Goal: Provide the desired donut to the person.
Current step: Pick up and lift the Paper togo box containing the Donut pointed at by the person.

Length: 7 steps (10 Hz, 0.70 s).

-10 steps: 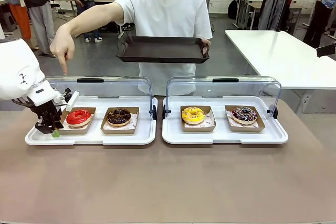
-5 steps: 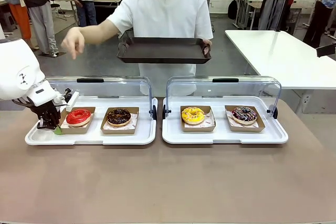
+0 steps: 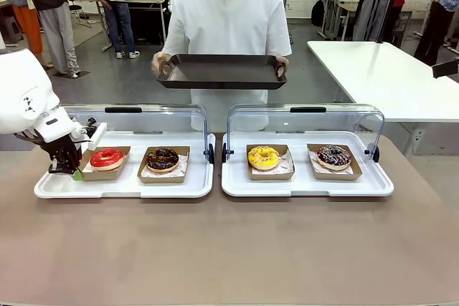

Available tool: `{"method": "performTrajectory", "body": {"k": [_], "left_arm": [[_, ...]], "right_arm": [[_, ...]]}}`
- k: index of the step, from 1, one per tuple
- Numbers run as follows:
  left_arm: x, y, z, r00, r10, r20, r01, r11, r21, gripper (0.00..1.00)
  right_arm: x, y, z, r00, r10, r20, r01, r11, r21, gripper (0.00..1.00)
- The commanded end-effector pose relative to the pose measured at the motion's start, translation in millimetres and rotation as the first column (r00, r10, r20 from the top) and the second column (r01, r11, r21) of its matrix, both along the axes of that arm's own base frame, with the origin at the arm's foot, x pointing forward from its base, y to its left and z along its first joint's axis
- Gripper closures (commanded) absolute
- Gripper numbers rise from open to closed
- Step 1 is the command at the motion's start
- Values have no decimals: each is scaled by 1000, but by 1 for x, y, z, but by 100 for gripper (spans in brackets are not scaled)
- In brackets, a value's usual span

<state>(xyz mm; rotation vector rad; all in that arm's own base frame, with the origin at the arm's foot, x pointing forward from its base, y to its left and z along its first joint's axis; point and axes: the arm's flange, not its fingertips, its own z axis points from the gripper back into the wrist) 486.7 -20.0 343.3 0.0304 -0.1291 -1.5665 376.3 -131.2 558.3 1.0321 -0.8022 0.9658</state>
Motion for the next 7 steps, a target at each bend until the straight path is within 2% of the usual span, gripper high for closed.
{"method": "performTrajectory", "body": {"k": [1,4,5,7], "left_arm": [[-34,-10,31,998,-65,-24,66,997,27,100],[-81,-20,89,999,-42,-14,43,997,62,100],[-97,-20,110,999,-31,-33,32,998,59,100],[-126,-17,152,1000,-18,-6,18,999,50,100]], "right_arm": [[0,0,0,1000,3,3,-3,1000,13,0],[0,0,0,1000,3,3,-3,1000,13,0],[0,0,0,1000,3,3,-3,1000,13,0],[0,0,0,1000,3,3,-3,1000,13,0]]}}
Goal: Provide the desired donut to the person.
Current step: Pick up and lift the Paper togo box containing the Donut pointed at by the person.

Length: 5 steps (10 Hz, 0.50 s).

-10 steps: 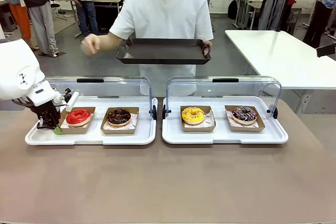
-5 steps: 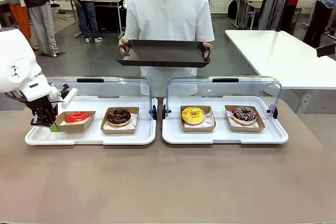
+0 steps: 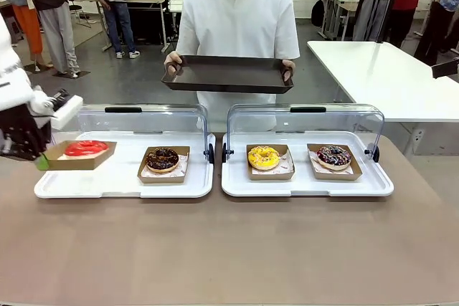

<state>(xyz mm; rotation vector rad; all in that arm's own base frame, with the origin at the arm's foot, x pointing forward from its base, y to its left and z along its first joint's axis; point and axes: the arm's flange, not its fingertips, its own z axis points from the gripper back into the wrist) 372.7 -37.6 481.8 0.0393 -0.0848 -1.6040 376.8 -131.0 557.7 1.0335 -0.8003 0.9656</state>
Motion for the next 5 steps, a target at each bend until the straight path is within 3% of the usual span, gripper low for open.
{"method": "performTrajectory", "body": {"k": [1,3,5], "left_arm": [[-24,-1,35,997,57,54,-58,998,15,100],[-34,-6,83,988,98,123,-96,995,-19,100],[-34,-10,115,984,107,140,-100,993,-56,100]], "right_arm": [[0,0,1,1000,2,5,-2,1000,13,0],[0,0,1,1000,2,5,-2,1000,13,0],[0,0,1,1000,2,5,-2,1000,13,0]]}}
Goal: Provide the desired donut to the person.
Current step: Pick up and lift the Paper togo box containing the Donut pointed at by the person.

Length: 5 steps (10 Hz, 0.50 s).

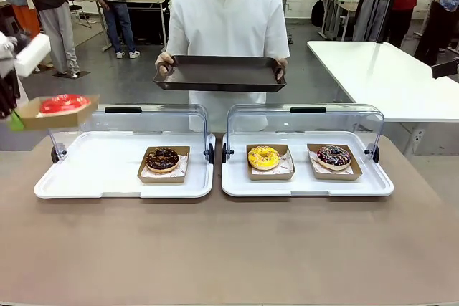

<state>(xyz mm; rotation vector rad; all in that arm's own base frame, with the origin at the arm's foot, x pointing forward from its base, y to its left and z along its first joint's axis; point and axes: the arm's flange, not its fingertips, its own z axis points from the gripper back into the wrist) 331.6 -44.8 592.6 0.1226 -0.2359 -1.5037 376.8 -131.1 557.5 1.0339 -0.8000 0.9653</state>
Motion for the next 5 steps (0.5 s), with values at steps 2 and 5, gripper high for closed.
{"method": "performTrajectory", "body": {"k": [2,5], "left_arm": [[22,0,4,998,49,-27,-50,998,-26,100],[2,-2,11,1000,4,14,-4,1000,-9,100]], "right_arm": [[0,0,1,1000,2,5,-2,1000,13,0],[0,0,1,1000,2,5,-2,1000,13,0]]}}
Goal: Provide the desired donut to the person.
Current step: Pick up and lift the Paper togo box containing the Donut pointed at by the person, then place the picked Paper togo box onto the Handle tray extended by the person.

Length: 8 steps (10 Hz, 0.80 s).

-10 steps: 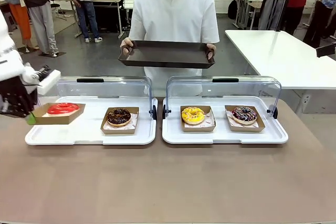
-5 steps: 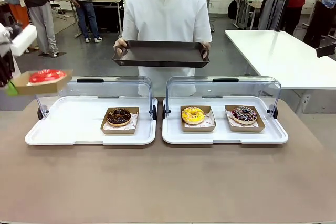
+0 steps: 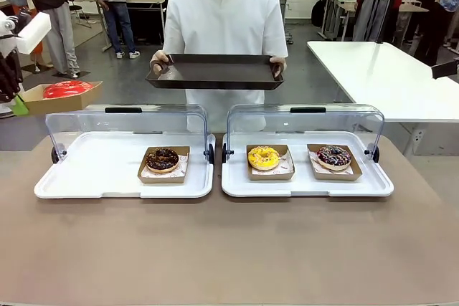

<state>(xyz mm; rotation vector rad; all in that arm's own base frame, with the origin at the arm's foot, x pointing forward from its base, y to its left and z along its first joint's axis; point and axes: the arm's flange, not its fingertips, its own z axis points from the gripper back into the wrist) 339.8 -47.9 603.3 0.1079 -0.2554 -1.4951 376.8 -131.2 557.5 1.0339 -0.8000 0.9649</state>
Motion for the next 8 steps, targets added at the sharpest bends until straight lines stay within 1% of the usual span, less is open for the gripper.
{"method": "performTrajectory", "body": {"k": [1,8], "left_arm": [[-6,1,0,1000,-1,10,1,1000,14,100],[-6,1,0,1000,-1,10,1,1000,14,100]], "right_arm": [[0,0,1,1000,2,6,-2,1000,13,0],[0,0,1,1000,2,6,-2,1000,13,0]]}}
